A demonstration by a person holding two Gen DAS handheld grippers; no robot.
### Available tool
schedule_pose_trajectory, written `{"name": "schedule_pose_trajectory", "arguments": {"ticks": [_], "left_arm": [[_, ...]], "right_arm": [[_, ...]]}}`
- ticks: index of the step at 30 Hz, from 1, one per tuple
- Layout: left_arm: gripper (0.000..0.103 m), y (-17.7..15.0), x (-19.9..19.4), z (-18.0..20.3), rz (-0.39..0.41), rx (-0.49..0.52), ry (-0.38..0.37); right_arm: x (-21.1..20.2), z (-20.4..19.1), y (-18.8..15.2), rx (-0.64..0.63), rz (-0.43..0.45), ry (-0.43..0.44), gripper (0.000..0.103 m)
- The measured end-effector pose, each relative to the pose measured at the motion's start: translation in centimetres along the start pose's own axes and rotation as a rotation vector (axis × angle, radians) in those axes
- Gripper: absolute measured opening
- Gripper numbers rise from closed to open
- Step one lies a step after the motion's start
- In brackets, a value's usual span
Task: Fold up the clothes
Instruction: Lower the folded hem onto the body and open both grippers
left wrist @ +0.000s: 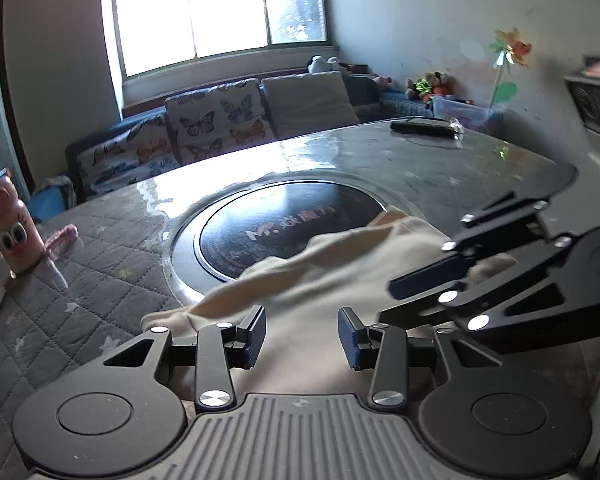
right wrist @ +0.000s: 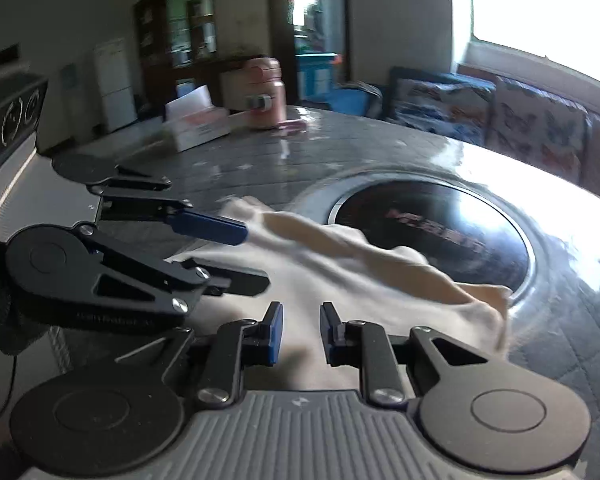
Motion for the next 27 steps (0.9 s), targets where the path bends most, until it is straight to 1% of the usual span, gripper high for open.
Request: {"name": "schedule_pose_trajectory", "arguments": {"ticks": [3, 6, 9, 11, 13, 15, 17, 22, 25, 27], "left_arm": [[0.042, -1.0, -0.4, 0.2, -0.007, -0.001, -0.001], [0.043, -2.1, 0.1, 0.0, -0.026, -0.013, 0.009], [0.043, -2.5, 0.1, -0.3, -0.022, -0.037, 0.008], [0.043, -2.5, 0.1, -0.4, -0.021, -0.051, 0.006], [0.043, -2.6, 0.2, -0.5, -0.023, -0.057, 0.003], [0.043, -2.6, 0.2, -0.6, -0.023, -0.064, 0.000], [0.043, -2.6, 0.2, -0.6, -0.024, -0.067, -0.002], [0.043, -2.7, 0.1, -0.7, -0.027, -0.067, -0.005], [0.043, -2.6, 0.0, -0.8, -0.032, -0.077, -0.008], [0.043, -2.5, -0.2, -0.9, -0.036, -0.083, -0.011]], "right_arm": [[0.4, -1.0, -0.6, -0.025, -0.010, 0.007, 0.020], [0.6, -1.1, -1.4, -0.006, -0.018, 0.015, 0.020], [0.0, -0.8, -1.8, 0.009, -0.010, 0.018, 0.020], [-0.7, -0.3, -1.9, 0.017, -0.010, 0.006, 0.021], [-1.3, 0.4, -2.5, 0.025, -0.017, -0.019, 0.024], [-1.5, 1.4, -3.5, 0.054, -0.036, -0.041, 0.024], [-2.1, 2.4, -4.1, 0.097, -0.034, -0.041, 0.024], [-3.2, 4.3, -4.6, 0.149, -0.036, -0.083, 0.024], [-3.2, 5.2, -5.4, 0.186, -0.049, -0.075, 0.024], [-3.4, 5.2, -5.0, 0.179, -0.043, -0.083, 0.024]]}}
Point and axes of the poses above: each gripper's, at about its wrist camera, not at the fingertips, and x roughly the way its jaws point, z to its right, y to its top, the point moved 5 cm from there along x, roughly the way its jaws point, and after that the axes turned 10 degrees about -x, right-handed, at the moved point
